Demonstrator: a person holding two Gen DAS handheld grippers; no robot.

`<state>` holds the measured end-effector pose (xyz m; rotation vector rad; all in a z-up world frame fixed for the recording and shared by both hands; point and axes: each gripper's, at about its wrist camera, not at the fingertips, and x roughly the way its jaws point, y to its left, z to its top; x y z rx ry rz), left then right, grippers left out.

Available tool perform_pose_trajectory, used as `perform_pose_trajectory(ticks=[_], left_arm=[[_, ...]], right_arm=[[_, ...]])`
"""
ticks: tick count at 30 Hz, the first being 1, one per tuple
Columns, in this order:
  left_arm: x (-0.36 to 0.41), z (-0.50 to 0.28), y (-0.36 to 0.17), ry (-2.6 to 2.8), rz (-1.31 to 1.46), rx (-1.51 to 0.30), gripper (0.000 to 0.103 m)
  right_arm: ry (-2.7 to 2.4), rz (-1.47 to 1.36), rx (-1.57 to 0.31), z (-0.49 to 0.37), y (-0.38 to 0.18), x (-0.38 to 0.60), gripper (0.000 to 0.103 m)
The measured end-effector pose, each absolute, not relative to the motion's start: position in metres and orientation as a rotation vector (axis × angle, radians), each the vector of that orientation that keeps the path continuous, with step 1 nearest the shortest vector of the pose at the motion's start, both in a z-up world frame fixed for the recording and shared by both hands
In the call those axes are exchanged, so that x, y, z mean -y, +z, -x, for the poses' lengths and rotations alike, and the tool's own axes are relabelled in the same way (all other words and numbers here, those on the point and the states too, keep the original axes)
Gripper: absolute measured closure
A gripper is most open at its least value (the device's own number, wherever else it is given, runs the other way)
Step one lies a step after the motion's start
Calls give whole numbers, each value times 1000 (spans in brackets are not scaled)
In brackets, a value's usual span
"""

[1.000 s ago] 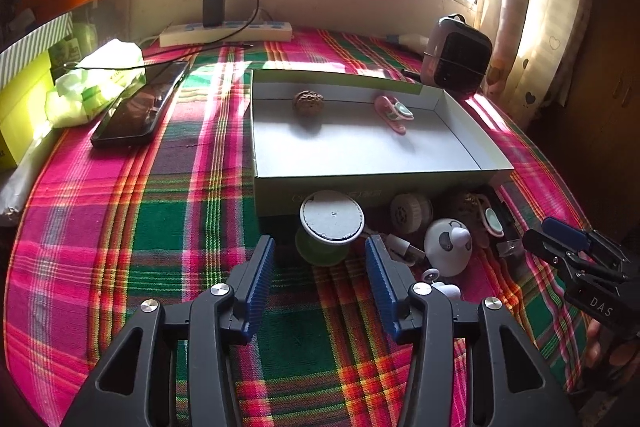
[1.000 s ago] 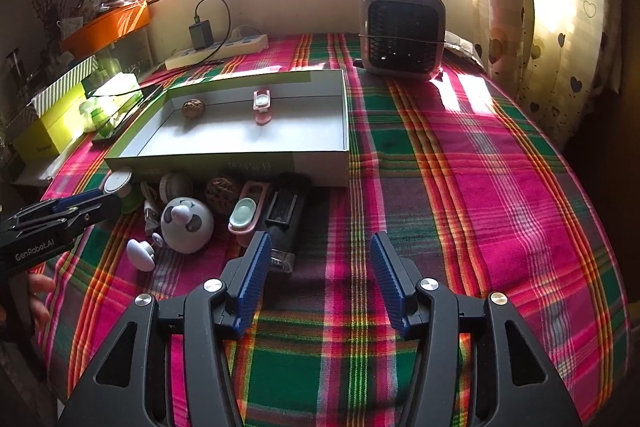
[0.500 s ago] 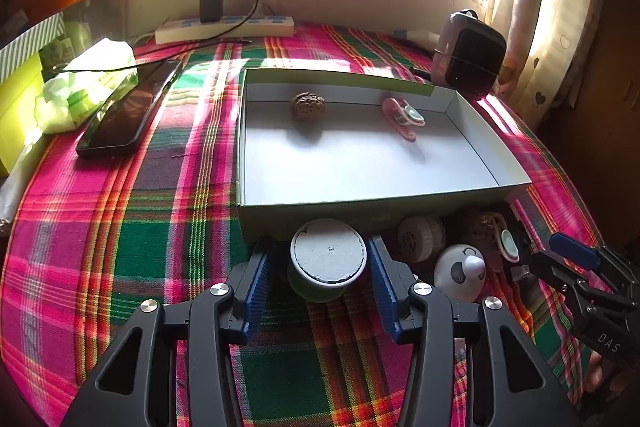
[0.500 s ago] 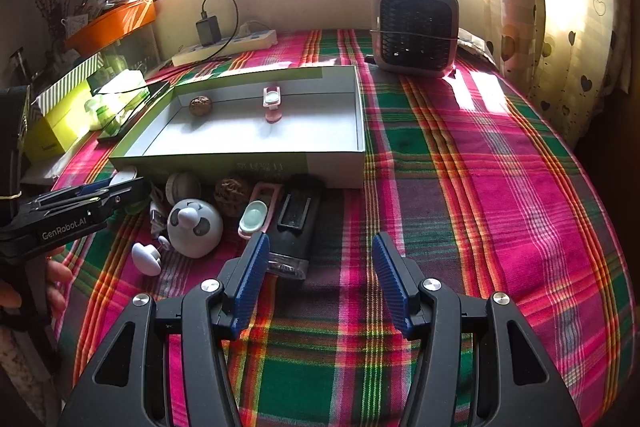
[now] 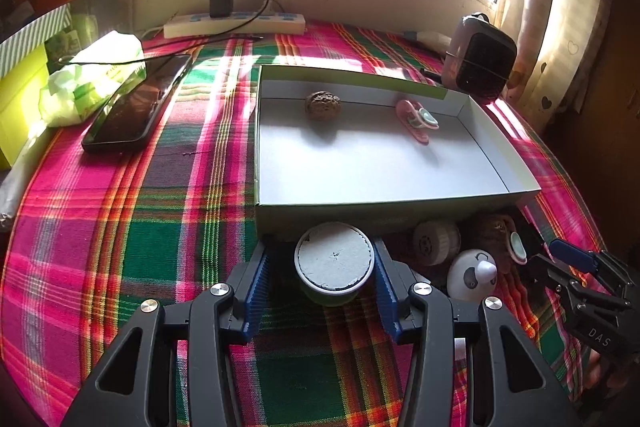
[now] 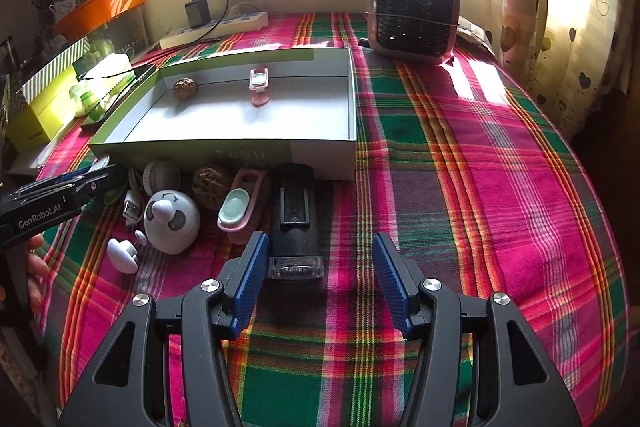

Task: Organize objects
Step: 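Grasp the white-and-green spool with the left gripper while the right grasps the black device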

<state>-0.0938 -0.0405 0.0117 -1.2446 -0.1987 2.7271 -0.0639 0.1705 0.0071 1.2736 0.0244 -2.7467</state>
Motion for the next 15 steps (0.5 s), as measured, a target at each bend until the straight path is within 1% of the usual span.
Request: perform_pose_trajectory(ticks=[9, 15], left_arm=[[40, 95, 10, 2725, 1254, 195, 58], [38, 98, 9, 2734, 1266, 179, 58]], right_arm=[[-2688, -1296, -69, 75, 2, -162, 48], [-2689, -1290, -68, 80, 2, -162, 48]])
